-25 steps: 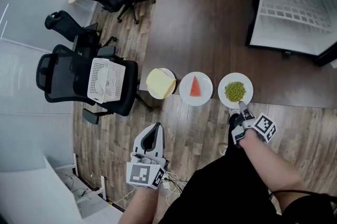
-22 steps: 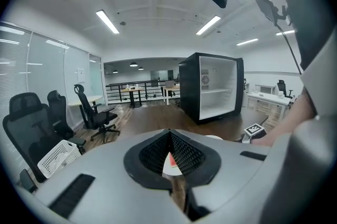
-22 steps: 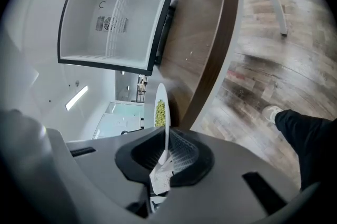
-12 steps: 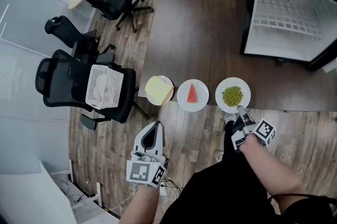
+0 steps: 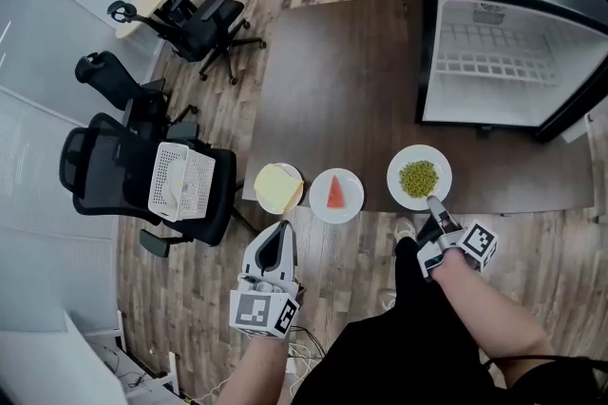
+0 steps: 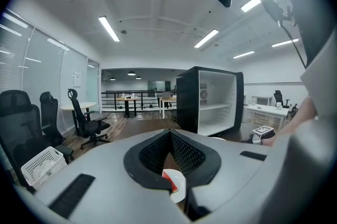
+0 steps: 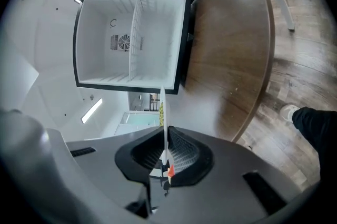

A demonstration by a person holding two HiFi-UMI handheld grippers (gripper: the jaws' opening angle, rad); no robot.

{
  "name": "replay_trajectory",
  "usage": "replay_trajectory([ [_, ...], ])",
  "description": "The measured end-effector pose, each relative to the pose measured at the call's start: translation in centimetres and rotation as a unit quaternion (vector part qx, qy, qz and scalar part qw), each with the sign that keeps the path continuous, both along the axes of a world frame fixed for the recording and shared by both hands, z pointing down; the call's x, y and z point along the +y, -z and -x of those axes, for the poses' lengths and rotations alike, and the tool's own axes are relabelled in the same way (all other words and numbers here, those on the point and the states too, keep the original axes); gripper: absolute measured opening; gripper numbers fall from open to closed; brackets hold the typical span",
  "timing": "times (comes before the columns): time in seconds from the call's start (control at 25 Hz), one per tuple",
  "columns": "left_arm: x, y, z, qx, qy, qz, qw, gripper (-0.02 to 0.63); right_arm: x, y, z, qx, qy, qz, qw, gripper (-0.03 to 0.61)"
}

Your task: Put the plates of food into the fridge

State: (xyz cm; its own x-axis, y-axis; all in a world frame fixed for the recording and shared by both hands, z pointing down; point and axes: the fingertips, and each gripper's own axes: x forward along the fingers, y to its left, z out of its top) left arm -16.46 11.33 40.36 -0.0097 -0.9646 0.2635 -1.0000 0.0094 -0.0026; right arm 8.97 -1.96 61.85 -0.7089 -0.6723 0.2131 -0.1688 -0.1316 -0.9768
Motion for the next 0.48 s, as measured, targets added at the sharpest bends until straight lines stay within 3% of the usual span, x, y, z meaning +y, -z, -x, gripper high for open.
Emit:
replay_trajectory([
  [0.48, -3.8, 1.6, -0.2, 0.011, -0.020, -0.027, 0.9994, 0.005, -4.0, 6.1, -2.8, -0.020, -0.042, -0.027, 0.999, 0.020],
])
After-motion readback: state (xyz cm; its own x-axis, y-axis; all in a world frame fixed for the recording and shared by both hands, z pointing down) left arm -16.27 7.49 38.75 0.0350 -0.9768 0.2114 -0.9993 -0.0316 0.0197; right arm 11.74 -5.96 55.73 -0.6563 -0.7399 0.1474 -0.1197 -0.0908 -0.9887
